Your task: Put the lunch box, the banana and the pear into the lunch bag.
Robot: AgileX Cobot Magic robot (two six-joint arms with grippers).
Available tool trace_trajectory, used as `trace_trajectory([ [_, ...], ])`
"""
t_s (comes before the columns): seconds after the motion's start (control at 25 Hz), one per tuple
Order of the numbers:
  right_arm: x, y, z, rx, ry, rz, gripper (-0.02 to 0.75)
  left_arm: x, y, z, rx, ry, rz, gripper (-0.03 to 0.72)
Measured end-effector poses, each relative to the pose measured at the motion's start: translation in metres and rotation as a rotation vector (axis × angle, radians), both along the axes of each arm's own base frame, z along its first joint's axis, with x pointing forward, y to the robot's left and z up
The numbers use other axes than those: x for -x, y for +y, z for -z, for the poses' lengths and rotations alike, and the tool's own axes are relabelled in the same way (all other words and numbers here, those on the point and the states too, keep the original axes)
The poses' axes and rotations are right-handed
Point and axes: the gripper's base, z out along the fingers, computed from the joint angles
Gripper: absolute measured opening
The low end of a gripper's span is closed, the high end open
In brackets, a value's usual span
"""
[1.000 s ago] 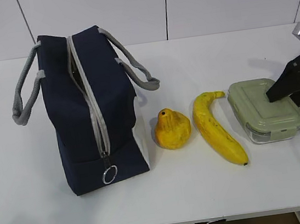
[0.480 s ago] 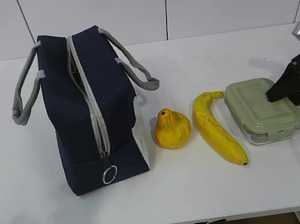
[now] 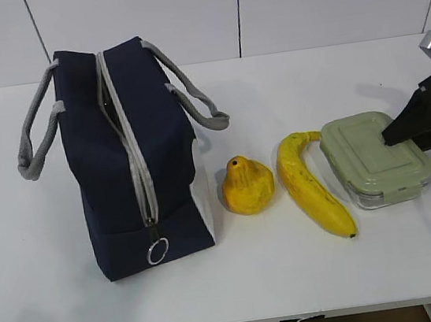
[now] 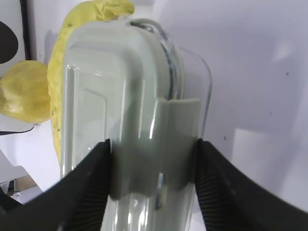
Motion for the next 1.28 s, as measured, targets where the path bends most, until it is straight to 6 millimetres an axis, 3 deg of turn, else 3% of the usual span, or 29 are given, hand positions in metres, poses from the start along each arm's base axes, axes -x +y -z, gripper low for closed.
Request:
trace_trajectory([
  [1.28, -0.0004, 0.0007, -0.0007, -0.016, 0.014, 0.020, 0.384, 0.0000, 0.0000, 0.0000, 0.000, 0.000, 0.000, 0.430],
])
